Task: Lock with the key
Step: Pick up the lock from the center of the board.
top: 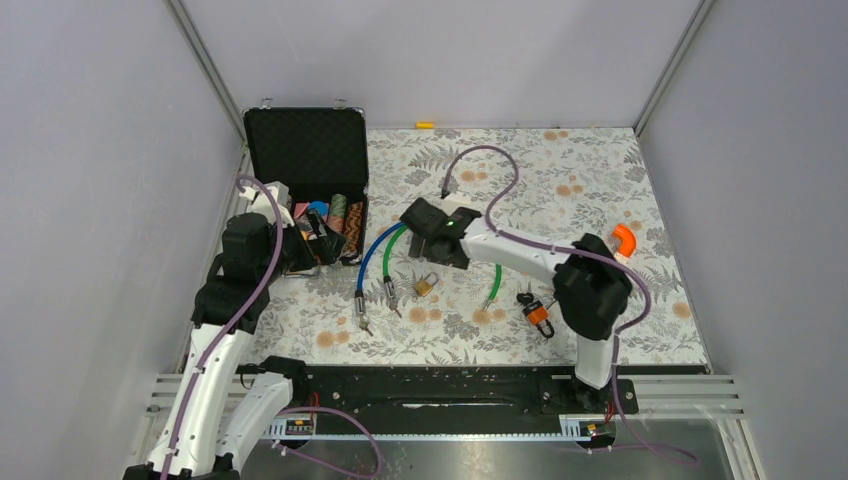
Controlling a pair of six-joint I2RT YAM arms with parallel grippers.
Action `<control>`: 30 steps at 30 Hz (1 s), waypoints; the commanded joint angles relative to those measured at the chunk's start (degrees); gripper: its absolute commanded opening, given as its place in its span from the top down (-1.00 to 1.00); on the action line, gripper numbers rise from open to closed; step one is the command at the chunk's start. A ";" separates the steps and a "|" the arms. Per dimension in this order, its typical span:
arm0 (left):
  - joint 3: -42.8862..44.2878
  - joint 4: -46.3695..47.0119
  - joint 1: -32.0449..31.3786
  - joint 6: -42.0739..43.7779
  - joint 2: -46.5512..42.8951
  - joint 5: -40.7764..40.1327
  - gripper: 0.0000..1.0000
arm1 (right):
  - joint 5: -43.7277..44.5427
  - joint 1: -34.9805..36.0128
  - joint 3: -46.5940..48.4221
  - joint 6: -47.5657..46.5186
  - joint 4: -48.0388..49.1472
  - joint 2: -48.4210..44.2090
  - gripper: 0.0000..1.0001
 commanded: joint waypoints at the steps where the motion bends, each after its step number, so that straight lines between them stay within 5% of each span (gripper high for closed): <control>1: -0.52 1.69 0.21 0.11 -0.27 -2.35 -0.98 | 4.53 4.75 6.58 9.81 -9.01 5.26 -0.73; 9: -1.30 1.24 0.16 0.44 -0.66 -4.24 -0.98 | 1.69 7.62 8.27 19.42 -11.25 12.02 -0.67; 30: -2.00 -0.47 0.16 0.62 -2.01 -7.06 -0.98 | 1.65 8.21 13.11 23.77 -17.32 18.82 -0.28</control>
